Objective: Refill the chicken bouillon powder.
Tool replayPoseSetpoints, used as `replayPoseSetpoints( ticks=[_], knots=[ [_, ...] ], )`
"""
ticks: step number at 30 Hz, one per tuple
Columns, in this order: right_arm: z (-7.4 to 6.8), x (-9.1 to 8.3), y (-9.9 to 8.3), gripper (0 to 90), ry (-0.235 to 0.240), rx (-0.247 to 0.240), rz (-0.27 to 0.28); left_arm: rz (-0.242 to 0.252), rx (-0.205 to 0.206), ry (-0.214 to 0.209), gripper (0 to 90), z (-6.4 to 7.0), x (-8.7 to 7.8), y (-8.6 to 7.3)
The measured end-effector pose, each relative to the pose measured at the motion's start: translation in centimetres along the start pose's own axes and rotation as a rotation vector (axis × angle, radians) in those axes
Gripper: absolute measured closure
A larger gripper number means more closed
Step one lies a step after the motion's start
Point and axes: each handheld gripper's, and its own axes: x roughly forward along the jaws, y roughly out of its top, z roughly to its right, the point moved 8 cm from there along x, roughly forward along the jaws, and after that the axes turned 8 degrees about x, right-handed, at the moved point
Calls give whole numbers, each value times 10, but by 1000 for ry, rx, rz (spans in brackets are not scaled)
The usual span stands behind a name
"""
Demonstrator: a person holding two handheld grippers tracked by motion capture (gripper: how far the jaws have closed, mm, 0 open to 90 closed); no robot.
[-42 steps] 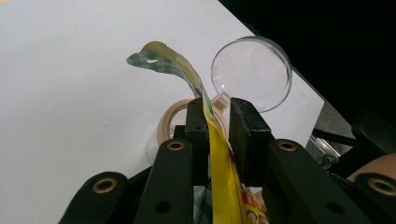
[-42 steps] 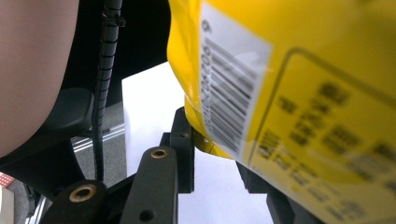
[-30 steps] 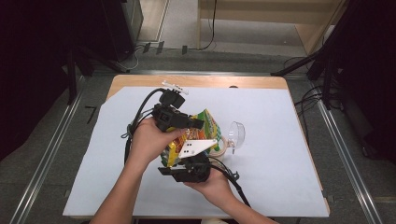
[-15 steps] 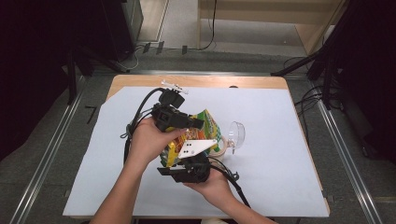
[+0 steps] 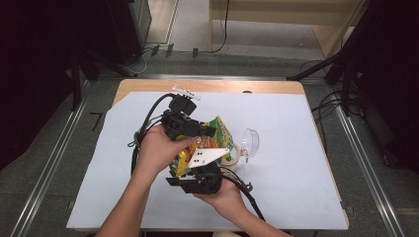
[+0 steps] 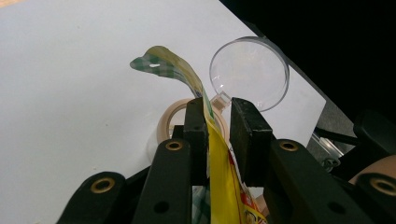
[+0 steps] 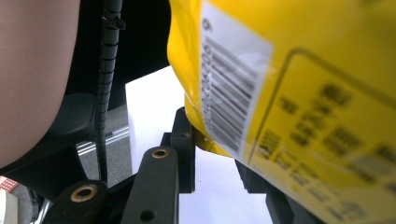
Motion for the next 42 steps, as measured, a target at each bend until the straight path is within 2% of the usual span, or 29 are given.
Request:
replayPoseSetpoints(
  ticks=[9,17,23,30,34,37,39,42],
  knots=[
    [-1,-1,2,725,-1,-11,3,-1,1,5,767,1,-4,0],
    [-2,-2,2,711,4,-12,3,-3,-23,18,775,-4,-5,-3],
    [-3,-2,3,703,19,9,0,-19,-28,66,776,-10,-5,-4],
    [-2,-1,1,662,3,7,-12,-17,-50,52,771,-16,-1,-6],
    [-2,-2,2,691,4,8,-9,-11,-60,32,769,-16,-2,-6],
    [-1,-2,2,693,1,7,-6,-7,-53,29,768,-14,-2,-5],
    [-1,-2,2,694,6,14,-4,-14,-42,48,771,-13,-2,-5],
    [-2,-3,3,694,7,13,-2,-15,-39,51,771,-12,-3,-5]
  ],
)
